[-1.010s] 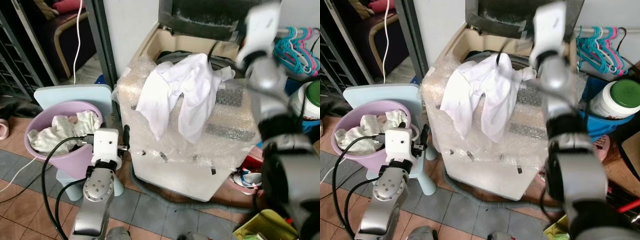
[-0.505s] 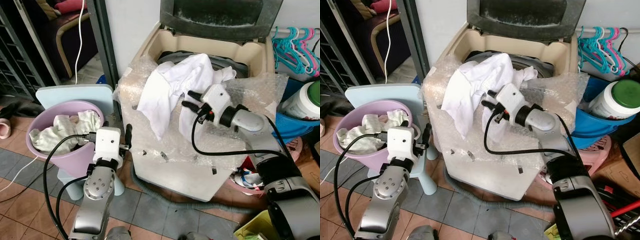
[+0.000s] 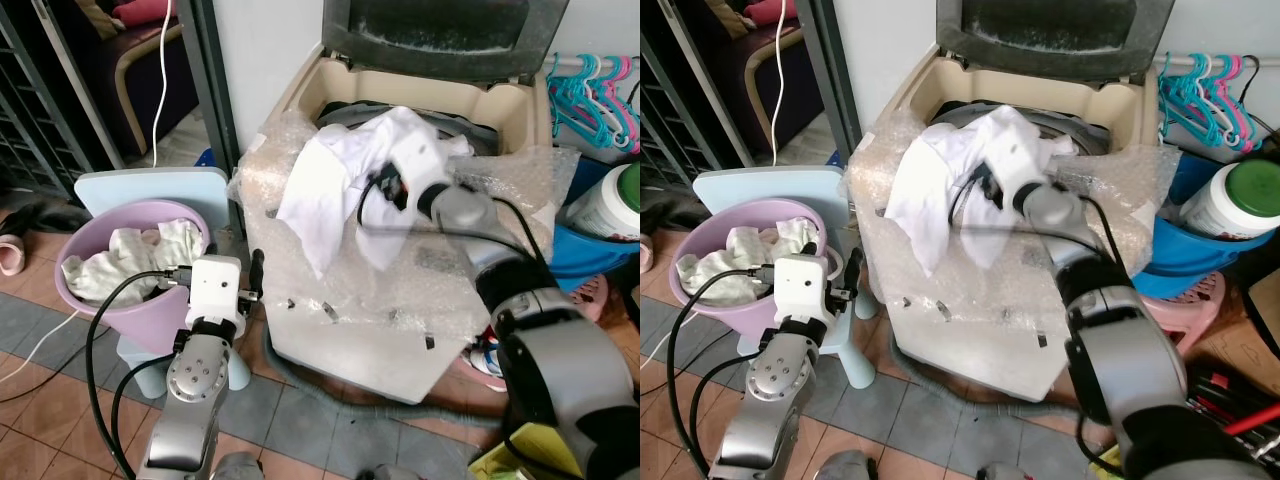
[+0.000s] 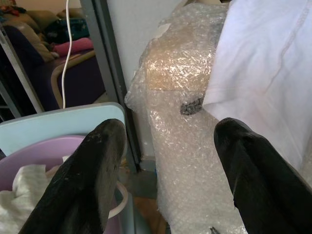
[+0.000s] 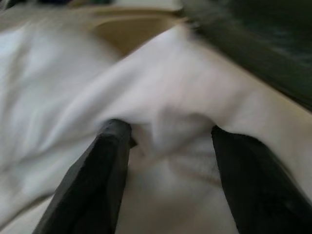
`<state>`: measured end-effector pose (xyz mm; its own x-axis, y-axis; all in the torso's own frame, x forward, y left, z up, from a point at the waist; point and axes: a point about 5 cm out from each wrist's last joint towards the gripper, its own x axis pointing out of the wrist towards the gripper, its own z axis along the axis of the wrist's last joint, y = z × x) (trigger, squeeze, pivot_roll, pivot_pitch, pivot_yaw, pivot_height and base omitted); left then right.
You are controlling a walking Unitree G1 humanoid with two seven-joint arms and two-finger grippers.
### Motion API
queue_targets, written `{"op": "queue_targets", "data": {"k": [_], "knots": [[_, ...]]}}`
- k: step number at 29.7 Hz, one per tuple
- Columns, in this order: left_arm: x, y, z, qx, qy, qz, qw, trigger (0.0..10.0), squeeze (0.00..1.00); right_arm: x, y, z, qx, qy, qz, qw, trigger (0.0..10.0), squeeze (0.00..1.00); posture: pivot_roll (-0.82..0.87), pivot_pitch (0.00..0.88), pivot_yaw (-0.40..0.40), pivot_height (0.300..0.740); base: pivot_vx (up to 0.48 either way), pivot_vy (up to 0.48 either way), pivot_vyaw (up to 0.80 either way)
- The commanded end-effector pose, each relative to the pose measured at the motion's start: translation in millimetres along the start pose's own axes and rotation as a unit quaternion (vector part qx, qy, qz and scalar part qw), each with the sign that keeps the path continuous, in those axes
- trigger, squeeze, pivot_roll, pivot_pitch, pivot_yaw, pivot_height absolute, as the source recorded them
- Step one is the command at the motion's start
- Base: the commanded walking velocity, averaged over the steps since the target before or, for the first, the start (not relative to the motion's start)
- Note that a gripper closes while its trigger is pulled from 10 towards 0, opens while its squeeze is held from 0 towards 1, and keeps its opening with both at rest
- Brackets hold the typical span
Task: Clothes washing
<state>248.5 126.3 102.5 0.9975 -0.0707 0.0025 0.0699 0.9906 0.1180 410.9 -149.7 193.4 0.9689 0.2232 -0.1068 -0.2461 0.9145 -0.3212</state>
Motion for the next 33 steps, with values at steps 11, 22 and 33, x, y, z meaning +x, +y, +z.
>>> {"op": "queue_targets", "data": {"k": [11,22,33], "knots": [[-1.2,1.3,1.0,0.000,0.002,0.012,1.000,10.0,0.00,-9.1,-51.6,56.9,0.086,-0.156,-0.116,0.977,10.0,1.00,0.05,0.000,0.001,0.740,0.000,0.000,0.00],[0.5,3.6,0.5,0.005,0.005,0.009,1.000,10.0,0.00,-32.2,-11.7,-1.9,-0.052,-0.103,0.130,0.985,10.0,1.00,0.03,0.000,0.023,0.740,0.000,0.000,0.00],[1.8,1.9,1.4,0.006,0.003,0.002,1.000,10.0,0.00,-67.3,22.6,-43.5,-0.109,-0.043,0.320,0.940,10.0,1.00,0.03,0.000,0.031,0.740,0.000,0.000,0.00]]}}
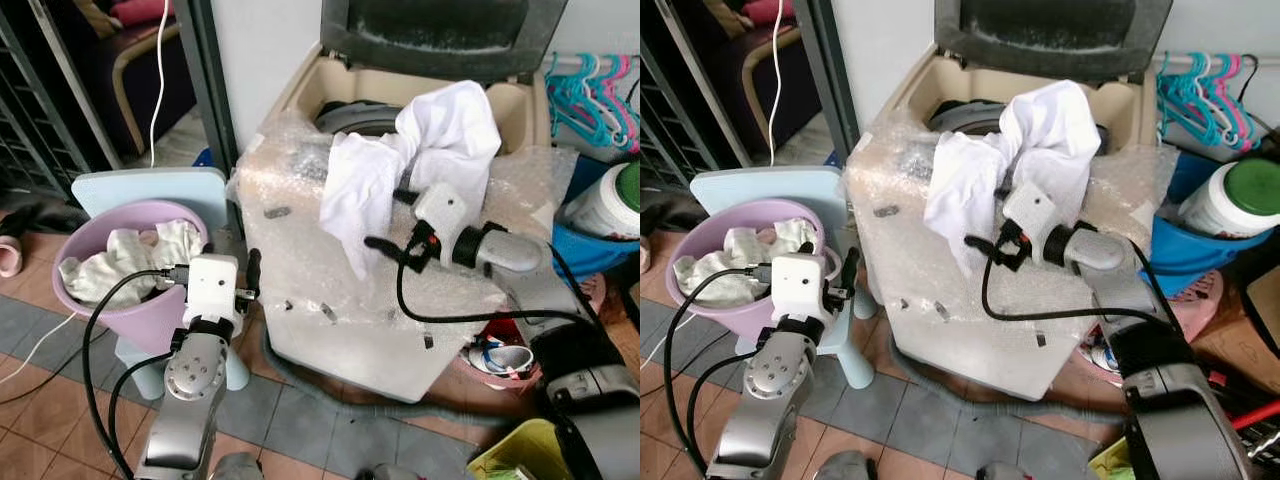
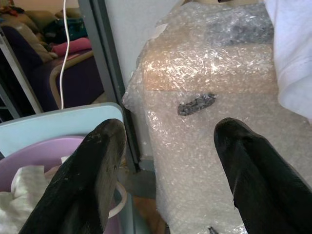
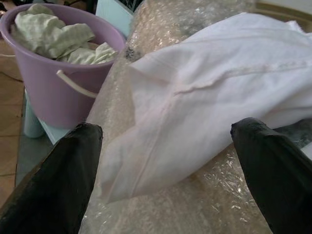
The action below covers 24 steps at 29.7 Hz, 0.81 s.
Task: Clothes washing
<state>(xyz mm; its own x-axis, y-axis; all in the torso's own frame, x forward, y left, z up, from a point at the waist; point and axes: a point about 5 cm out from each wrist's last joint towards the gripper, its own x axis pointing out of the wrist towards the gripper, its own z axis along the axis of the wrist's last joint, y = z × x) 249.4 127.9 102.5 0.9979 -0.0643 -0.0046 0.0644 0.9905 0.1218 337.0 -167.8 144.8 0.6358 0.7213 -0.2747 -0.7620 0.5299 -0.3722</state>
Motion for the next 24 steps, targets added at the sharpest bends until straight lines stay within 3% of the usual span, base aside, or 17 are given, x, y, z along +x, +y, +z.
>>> {"op": "queue_targets", "data": {"k": [1,11,16,24], "knots": [[0.9,0.1,1.7,0.004,-0.001,-0.002,1.000,10.0,0.00,8.2,0.4,10.1,-0.021,-0.002,0.004,1.000,10.0,1.00,0.03,0.000,0.031,0.740,0.000,0.000,0.00],[0.3,0.9,2.4,0.006,-0.001,0.001,1.000,10.0,0.00,50.8,-8.9,22.8,-0.033,0.021,-0.129,0.991,10.0,1.00,0.05,0.000,0.022,0.740,0.000,0.000,0.00],[-0.8,3.3,1.5,0.000,0.003,0.010,1.000,10.0,0.00,54.6,-21.4,15.2,-0.015,0.072,-0.183,0.980,10.0,0.96,0.05,0.000,0.013,0.740,0.000,0.000,0.00],[-0.5,2.0,2.1,-0.001,0.001,0.009,1.000,10.0,0.00,49.3,-40.7,11.2,0.038,0.108,-0.255,0.960,10.0,0.91,0.05,0.000,0.009,0.740,0.000,0.406,0.00]]}}
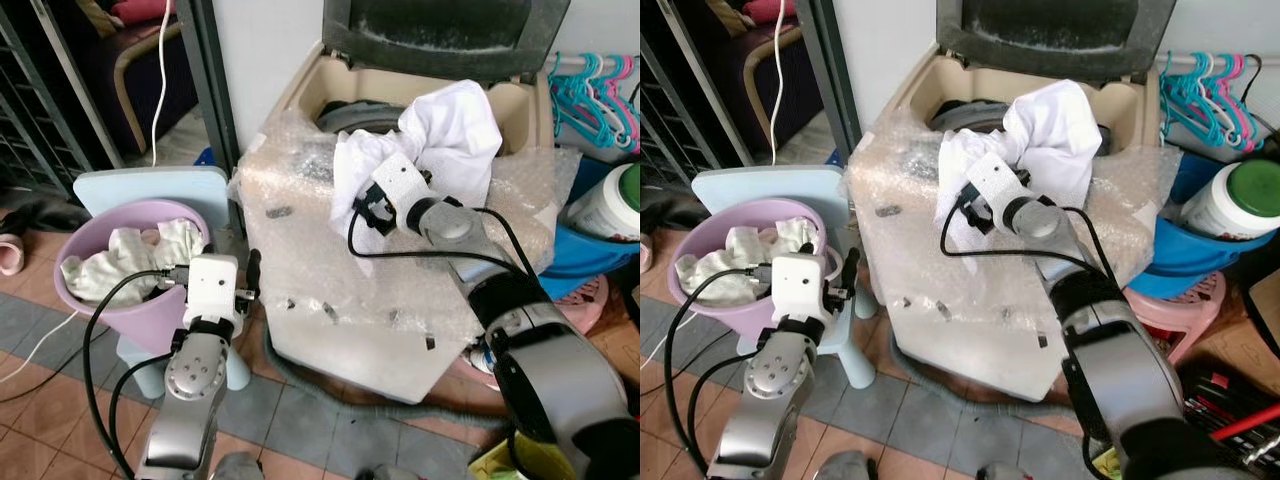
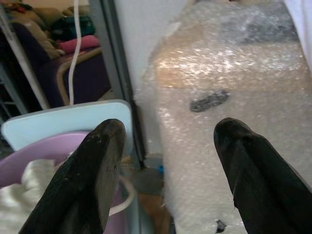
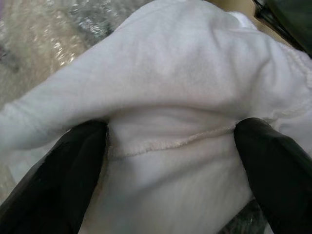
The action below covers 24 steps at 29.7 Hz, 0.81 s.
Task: Clothes washing
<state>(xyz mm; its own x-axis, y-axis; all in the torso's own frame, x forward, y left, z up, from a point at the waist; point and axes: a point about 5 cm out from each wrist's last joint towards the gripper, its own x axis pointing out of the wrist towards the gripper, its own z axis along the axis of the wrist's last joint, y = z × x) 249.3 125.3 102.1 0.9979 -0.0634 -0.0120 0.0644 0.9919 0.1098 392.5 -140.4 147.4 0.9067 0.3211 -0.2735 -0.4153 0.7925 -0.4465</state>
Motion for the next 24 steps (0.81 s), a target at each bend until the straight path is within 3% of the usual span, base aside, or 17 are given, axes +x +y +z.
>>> {"op": "queue_targets", "data": {"k": [1,9,11,13,14,16,18,19,20,24], "knots": [[-0.6,4.3,2.4,0.006,-0.005,0.007,1.000,10.0,0.00,-0.2,-16.2,4.5,0.020,0.009,-0.051,0.998,10.0,0.89,0.05,0.000,0.009,0.740,0.000,0.439,0.00],[0.0,4.1,3.1,0.010,-0.009,0.003,1.000,10.0,0.00,1.4,-28.5,8.4,0.079,0.021,-0.118,0.990,10.0,0.88,0.05,0.000,0.013,0.740,0.000,0.436,0.00],[-0.3,2.8,4.1,0.011,-0.014,-0.001,1.000,10.0,0.00,1.4,-33.1,12.4,0.085,0.018,-0.139,0.986,10.0,0.88,0.05,0.000,0.013,0.740,0.000,0.000,0.00],[-0.9,1.3,6.0,0.009,-0.020,-0.003,1.000,10.0,0.00,0.6,-41.1,21.0,0.079,0.003,-0.176,0.981,10.0,0.88,0.05,0.000,0.013,0.740,0.000,0.000,0.00],[-0.9,1.3,6.0,0.009,-0.020,-0.003,1.000,10.0,0.00,0.6,-41.1,21.0,0.079,0.003,-0.176,0.981,10.0,0.88,0.05,0.000,0.013,0.740,0.000,0.000,0.00],[-1.7,0.6,8.5,0.005,-0.029,-0.008,1.000,10.0,0.00,-0.5,-47.3,37.4,0.080,-0.049,-0.193,0.977,10.0,0.89,0.05,0.000,0.013,0.740,0.000,0.000,0.00],[-1.8,0.6,8.7,0.005,-0.030,-0.009,0.999,10.0,0.00,-0.5,-47.4,38.2,0.081,-0.051,-0.193,0.977,10.0,0.89,0.05,0.000,0.013,0.740,0.000,0.000,0.00],[-1.8,1.2,9.3,0.008,-0.031,-0.009,0.999,10.0,0.00,-0.8,-46.6,43.9,0.084,-0.076,-0.183,0.976,10.0,0.49,0.05,0.000,0.010,0.740,0.000,0.000,0.00],[-2.0,1.7,9.3,0.009,-0.031,-0.009,0.999,10.0,0.00,-1.1,-45.7,45.6,0.087,-0.088,-0.176,0.977,10.0,0.00,0.05,0.000,0.010,0.740,0.000,0.000,0.00],[-2.6,4.7,7.4,0.004,-0.028,-0.007,1.000,10.0,0.00,-4.1,-43.9,38.8,0.084,-0.099,-0.174,0.976,10.0,0.00,0.05,0.000,0.013,0.740,0.000,0.000,0.00]]}}
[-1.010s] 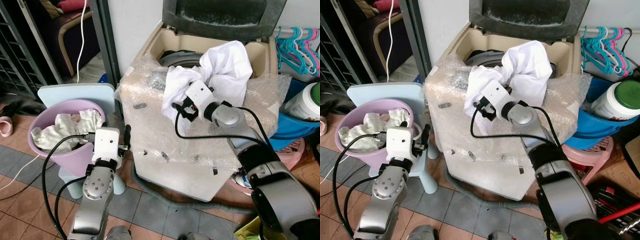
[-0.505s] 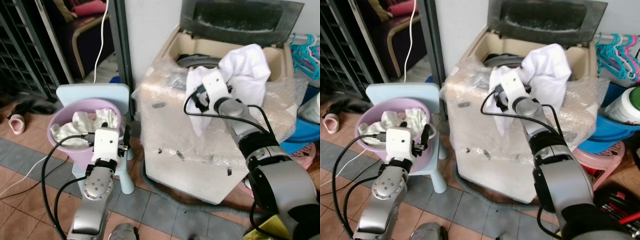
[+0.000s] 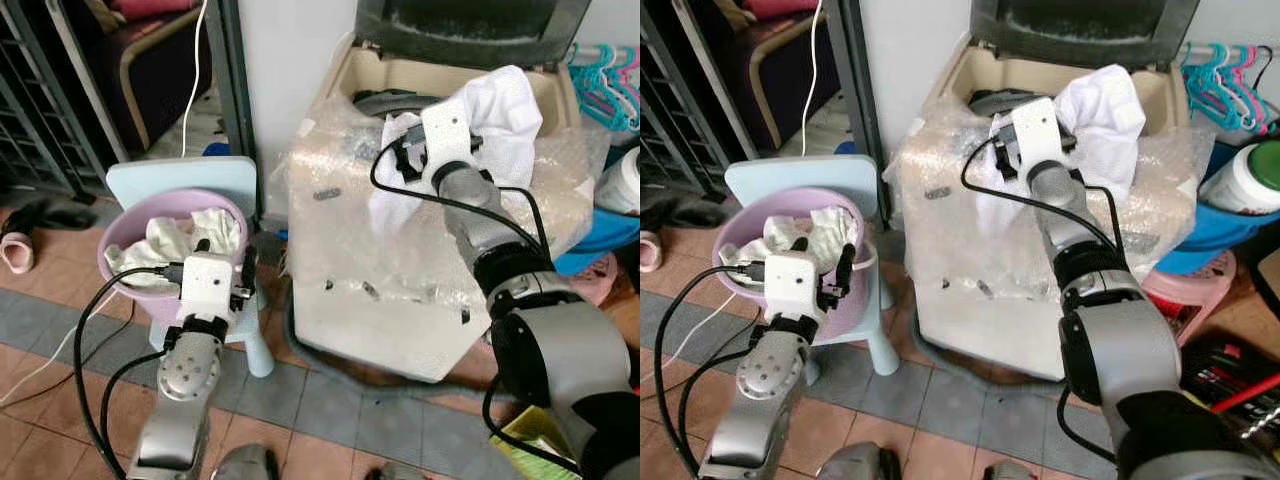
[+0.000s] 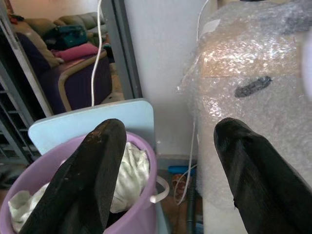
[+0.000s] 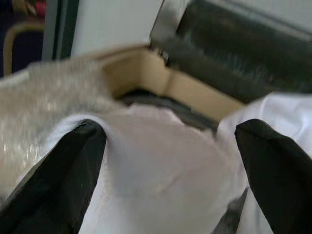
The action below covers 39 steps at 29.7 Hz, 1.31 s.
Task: Clothes washing
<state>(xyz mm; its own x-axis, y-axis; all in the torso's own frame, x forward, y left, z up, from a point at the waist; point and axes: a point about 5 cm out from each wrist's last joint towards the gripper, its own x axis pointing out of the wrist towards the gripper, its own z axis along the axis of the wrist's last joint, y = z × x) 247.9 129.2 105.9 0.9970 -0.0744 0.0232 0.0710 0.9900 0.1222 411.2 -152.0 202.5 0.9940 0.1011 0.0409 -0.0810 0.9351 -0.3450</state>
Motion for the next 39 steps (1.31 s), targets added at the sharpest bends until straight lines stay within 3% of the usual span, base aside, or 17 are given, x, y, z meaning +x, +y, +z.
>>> {"op": "queue_targets", "data": {"k": [1,3,10,21,25,28,32,33,34,36,39], "knots": [[-0.9,0.7,4.0,-0.003,-0.010,-0.003,1.000,10.0,0.00,-2.4,-3.5,-4.1,0.006,-0.002,-0.002,1.000,10.0,0.00,0.05,0.000,0.013,0.740,0.000,0.000,0.00],[-0.5,0.4,4.0,-0.005,-0.010,-0.005,1.000,10.0,0.00,-7.0,-5.4,-16.2,0.011,0.011,-0.006,1.000,10.0,0.00,0.04,0.000,0.015,0.740,0.270,0.000,0.00],[1.3,-0.6,4.2,-0.008,-0.011,-0.011,1.000,10.0,0.00,-9.7,-5.5,-22.1,-0.005,0.013,-0.002,1.000,10.0,0.00,0.03,0.000,0.023,0.740,0.318,0.000,0.00],[0.6,-2.8,3.4,-0.015,-0.006,-0.009,1.000,10.0,0.00,-5.5,12.0,-27.5,-0.059,0.072,0.048,0.994,10.0,0.00,0.04,0.000,0.013,0.740,0.294,0.000,0.00],[0.1,-3.0,3.0,-0.016,-0.005,-0.008,1.000,10.0,0.00,-3.9,15.6,-27.3,-0.045,0.090,0.054,0.993,10.0,0.00,0.04,0.000,0.009,0.740,0.000,0.000,0.00],[0.0,-3.2,2.9,-0.016,-0.004,-0.006,1.000,10.0,0.00,2.9,6.5,-11.2,-0.016,0.080,0.027,0.996,10.0,0.00,0.05,0.000,0.007,0.740,0.000,0.000,0.00],[-0.2,-3.1,1.8,-0.016,-0.001,-0.005,1.000,10.0,0.00,13.5,-31.3,32.8,0.001,0.026,-0.069,0.997,10.0,0.00,0.05,0.000,0.004,0.740,0.000,0.000,0.00],[-0.1,-3.4,1.6,-0.016,0.000,-0.005,1.000,10.0,0.00,14.8,-46.0,49.8,0.007,-0.002,-0.105,0.994,10.0,0.00,0.05,0.000,0.002,0.740,0.000,0.000,0.00],[-0.1,-3.4,1.6,-0.016,0.000,-0.005,1.000,10.0,0.00,14.8,-46.0,49.8,0.007,-0.002,-0.105,0.994,10.0,0.00,0.05,0.000,0.002,0.740,0.000,0.000,0.00],[0.0,-4.0,1.5,-0.017,0.000,-0.002,1.000,10.0,0.00,14.1,-67.5,76.3,0.012,-0.050,-0.154,0.987,10.0,0.00,0.05,0.000,-0.006,0.740,0.000,0.000,0.00],[-0.4,-4.3,0.8,-0.018,0.002,0.003,1.000,10.0,0.00,11.9,-79.1,97.4,0.014,-0.099,-0.173,0.980,10.0,0.00,0.05,0.000,-0.008,0.740,0.000,0.000,0.00]]}}
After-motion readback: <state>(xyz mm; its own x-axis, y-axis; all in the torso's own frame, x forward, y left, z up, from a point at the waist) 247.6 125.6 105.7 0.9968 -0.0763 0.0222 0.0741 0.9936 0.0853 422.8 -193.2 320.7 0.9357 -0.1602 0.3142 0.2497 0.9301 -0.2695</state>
